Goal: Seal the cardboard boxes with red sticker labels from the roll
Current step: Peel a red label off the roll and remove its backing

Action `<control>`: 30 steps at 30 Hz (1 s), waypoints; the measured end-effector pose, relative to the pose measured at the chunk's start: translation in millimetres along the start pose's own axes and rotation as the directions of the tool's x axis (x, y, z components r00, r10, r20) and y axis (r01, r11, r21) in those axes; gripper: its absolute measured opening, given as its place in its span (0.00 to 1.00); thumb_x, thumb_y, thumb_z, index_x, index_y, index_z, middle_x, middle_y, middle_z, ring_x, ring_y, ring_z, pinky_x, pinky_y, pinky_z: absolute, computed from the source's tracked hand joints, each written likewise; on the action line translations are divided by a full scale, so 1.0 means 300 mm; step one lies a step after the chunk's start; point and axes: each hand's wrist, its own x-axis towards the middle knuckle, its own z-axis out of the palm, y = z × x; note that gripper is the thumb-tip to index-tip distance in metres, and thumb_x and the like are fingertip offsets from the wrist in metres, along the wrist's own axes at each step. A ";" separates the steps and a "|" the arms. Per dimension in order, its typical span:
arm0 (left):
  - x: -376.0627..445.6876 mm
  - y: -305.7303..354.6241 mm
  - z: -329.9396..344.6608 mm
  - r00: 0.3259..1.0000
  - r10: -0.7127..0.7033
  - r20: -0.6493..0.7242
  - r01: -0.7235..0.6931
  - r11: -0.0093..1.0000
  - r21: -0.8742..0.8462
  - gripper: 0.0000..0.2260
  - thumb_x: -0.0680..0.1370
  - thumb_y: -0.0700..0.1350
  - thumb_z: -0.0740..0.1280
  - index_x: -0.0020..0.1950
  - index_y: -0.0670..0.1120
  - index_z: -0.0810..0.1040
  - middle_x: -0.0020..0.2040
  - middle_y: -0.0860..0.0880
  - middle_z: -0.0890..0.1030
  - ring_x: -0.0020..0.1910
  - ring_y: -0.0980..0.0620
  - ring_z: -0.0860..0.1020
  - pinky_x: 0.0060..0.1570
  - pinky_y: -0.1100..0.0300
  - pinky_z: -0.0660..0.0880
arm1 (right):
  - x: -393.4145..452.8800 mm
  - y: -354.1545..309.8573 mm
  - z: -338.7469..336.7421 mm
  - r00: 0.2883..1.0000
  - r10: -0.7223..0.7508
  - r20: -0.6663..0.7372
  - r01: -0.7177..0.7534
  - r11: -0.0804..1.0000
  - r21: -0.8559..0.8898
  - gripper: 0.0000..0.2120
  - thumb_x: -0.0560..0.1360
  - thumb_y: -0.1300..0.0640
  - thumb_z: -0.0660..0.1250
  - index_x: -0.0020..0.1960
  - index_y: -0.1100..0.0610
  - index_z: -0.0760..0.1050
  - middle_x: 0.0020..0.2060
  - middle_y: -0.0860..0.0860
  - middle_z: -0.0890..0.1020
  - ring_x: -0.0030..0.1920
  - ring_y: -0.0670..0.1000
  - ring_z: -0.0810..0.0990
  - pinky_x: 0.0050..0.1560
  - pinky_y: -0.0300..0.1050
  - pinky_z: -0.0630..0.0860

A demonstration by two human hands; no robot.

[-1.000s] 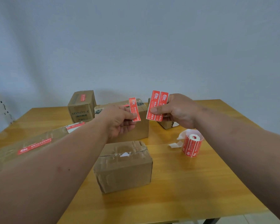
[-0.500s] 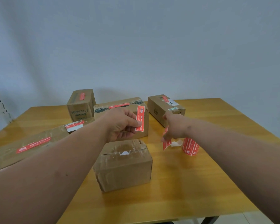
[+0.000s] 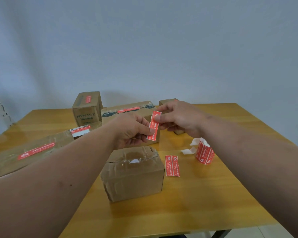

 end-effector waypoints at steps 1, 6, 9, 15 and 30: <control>-0.003 -0.002 -0.003 1.000 0.003 0.004 -0.003 1.000 -0.003 0.04 0.74 0.37 0.73 0.44 0.43 0.79 0.34 0.46 0.82 0.30 0.55 0.77 0.30 0.64 0.74 | 0.008 0.001 0.008 1.000 -0.008 0.002 0.008 1.000 0.021 0.10 0.74 0.60 0.73 0.54 0.55 0.78 0.38 0.50 0.85 0.38 0.48 0.81 0.36 0.41 0.74; -0.027 -0.014 -0.043 0.997 -0.022 0.067 0.028 0.996 -0.080 0.08 0.76 0.45 0.71 0.51 0.41 0.81 0.39 0.46 0.83 0.33 0.54 0.79 0.33 0.63 0.74 | 0.021 -0.003 0.017 0.999 -0.027 -0.039 0.030 0.996 0.080 0.07 0.75 0.65 0.70 0.53 0.61 0.78 0.36 0.51 0.84 0.36 0.48 0.80 0.41 0.44 0.76; -0.045 -0.017 -0.066 0.996 -0.032 0.088 0.039 0.997 -0.070 0.05 0.76 0.42 0.70 0.48 0.41 0.82 0.38 0.46 0.83 0.33 0.54 0.79 0.34 0.62 0.74 | 0.015 -0.014 0.015 0.999 -0.031 -0.045 0.035 0.995 0.095 0.06 0.75 0.66 0.69 0.52 0.60 0.77 0.36 0.52 0.84 0.36 0.48 0.79 0.42 0.44 0.76; -0.074 -0.016 -0.070 0.995 -0.030 0.091 0.032 0.999 -0.023 0.04 0.76 0.38 0.69 0.41 0.42 0.81 0.35 0.46 0.82 0.31 0.54 0.77 0.34 0.62 0.74 | 0.004 -0.036 0.033 0.998 -0.042 -0.041 0.045 0.997 0.070 0.06 0.75 0.65 0.70 0.49 0.57 0.77 0.38 0.52 0.84 0.37 0.49 0.80 0.42 0.43 0.76; -0.116 -0.020 -0.090 0.997 -0.035 0.070 0.043 0.992 -0.115 0.06 0.76 0.37 0.69 0.39 0.42 0.81 0.32 0.46 0.81 0.28 0.55 0.77 0.30 0.63 0.75 | -0.019 -0.057 0.095 0.992 -0.082 -0.099 0.067 0.987 -0.146 0.11 0.76 0.60 0.70 0.51 0.50 0.70 0.44 0.51 0.83 0.39 0.47 0.82 0.43 0.43 0.78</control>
